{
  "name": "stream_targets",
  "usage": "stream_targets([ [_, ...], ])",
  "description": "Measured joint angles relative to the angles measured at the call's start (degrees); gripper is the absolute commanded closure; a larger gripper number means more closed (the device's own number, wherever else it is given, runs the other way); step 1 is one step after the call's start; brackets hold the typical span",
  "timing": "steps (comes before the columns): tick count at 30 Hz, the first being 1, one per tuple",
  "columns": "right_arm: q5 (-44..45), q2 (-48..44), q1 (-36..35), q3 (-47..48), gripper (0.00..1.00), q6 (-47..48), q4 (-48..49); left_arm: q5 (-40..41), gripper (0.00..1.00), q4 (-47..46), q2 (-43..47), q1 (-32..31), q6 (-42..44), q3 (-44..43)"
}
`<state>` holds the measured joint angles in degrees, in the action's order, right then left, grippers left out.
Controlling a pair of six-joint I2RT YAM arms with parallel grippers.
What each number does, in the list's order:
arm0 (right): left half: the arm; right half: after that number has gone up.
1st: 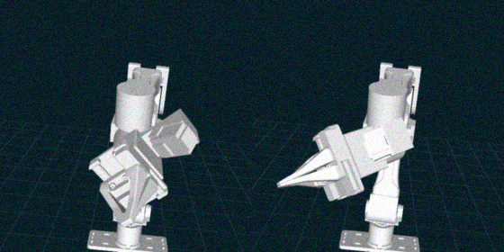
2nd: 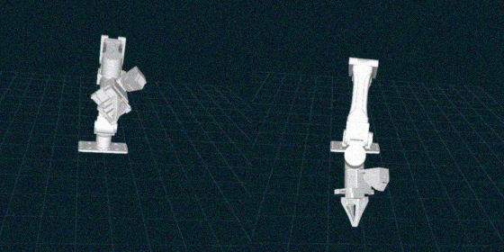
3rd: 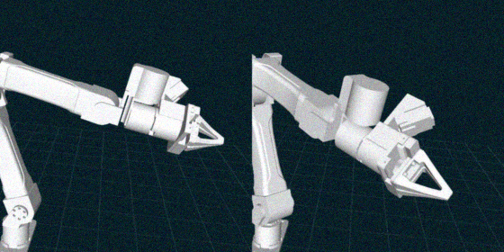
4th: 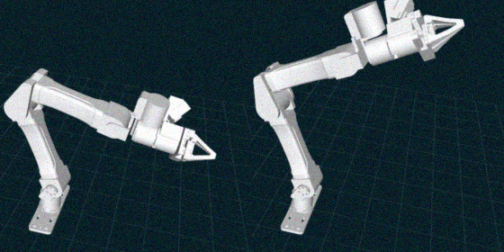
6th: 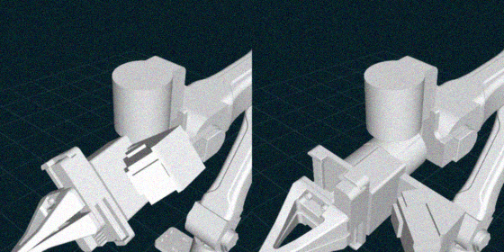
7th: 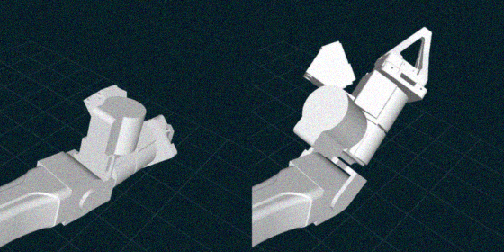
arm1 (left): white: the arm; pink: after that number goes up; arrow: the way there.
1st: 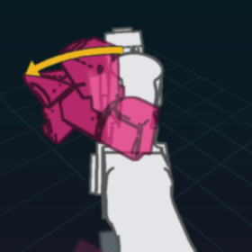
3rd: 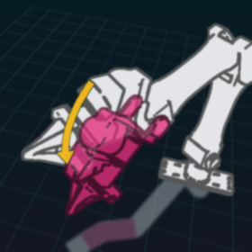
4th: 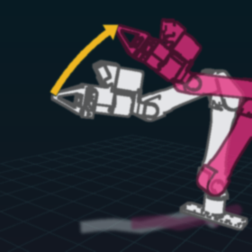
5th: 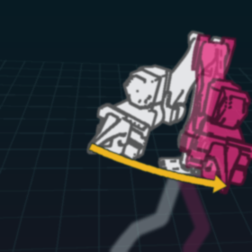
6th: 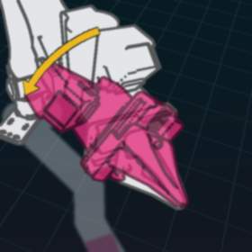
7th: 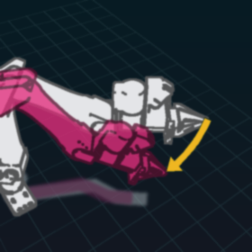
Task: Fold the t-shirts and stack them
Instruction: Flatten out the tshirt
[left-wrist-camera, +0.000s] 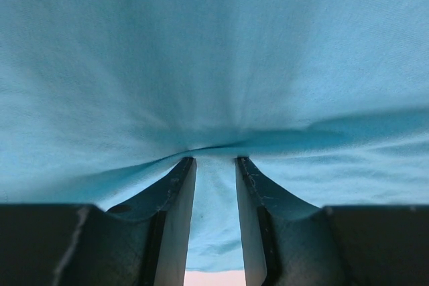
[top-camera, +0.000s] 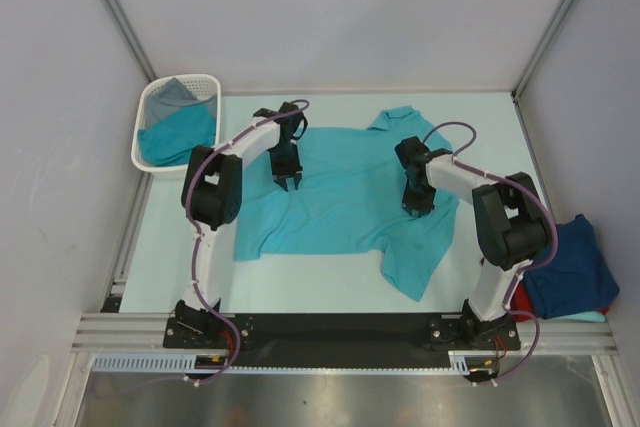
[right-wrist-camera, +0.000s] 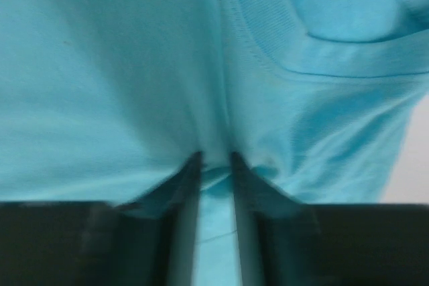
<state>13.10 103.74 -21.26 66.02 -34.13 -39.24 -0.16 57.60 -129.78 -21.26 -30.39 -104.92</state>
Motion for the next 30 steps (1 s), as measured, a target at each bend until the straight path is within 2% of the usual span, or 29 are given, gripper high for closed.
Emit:
stream_targets([
  [3, 1.27, -0.55, -0.79, 0.07, 0.37, 0.20, -1.55, 0.00, 0.56, -0.37, 0.22, 0.00, -0.11, 0.17],
  [5, 1.27, -0.85, -2.36, 0.74, 0.29, 0.07, -3.72, 1.05, 0.53, -2.05, 1.46, -0.09, -0.09, 1.29],
  [8, 1.31, -1.38, -4.90, 5.38, 0.25, 0.15, -6.99, 3.28, 0.47, -3.96, 7.63, -0.48, -0.09, 4.31],
  [11, 2.47, -2.62, -6.99, 12.81, 0.25, 0.35, -9.11, 4.50, 0.42, -6.21, 15.58, -1.40, -0.02, 7.06],
  [14, 4.00, -6.32, -8.94, 16.50, 0.26, 0.35, -9.16, 5.84, 0.41, -10.12, 30.42, -4.09, -0.04, 14.73],
  [17, 5.51, -12.70, -11.23, 12.66, 0.28, -0.13, -9.49, 6.78, 0.41, -12.61, 43.21, -7.76, -0.13, 23.52],
  [19, 6.12, -16.79, -13.20, 7.45, 0.29, -1.44, -9.84, 7.80, 0.42, -13.03, 48.63, -10.36, -0.22, 29.55],
  [22, 6.08, -20.39, -16.20, -0.81, 0.31, -4.28, -11.56, 9.38, 0.44, -12.72, 51.58, -13.27, -0.90, 37.97],
  [26, 5.90, -20.72, -19.89, -7.85, 0.35, -7.65, -13.27, 11.52, 0.49, -10.36, 51.89, -15.54, -1.90, 46.01],
  [30, 6.64, -20.85, -23.50, -9.57, 0.35, -10.29, -13.35, 14.08, 0.70, -8.81, 54.18, -16.31, -3.45, 49.55],
])
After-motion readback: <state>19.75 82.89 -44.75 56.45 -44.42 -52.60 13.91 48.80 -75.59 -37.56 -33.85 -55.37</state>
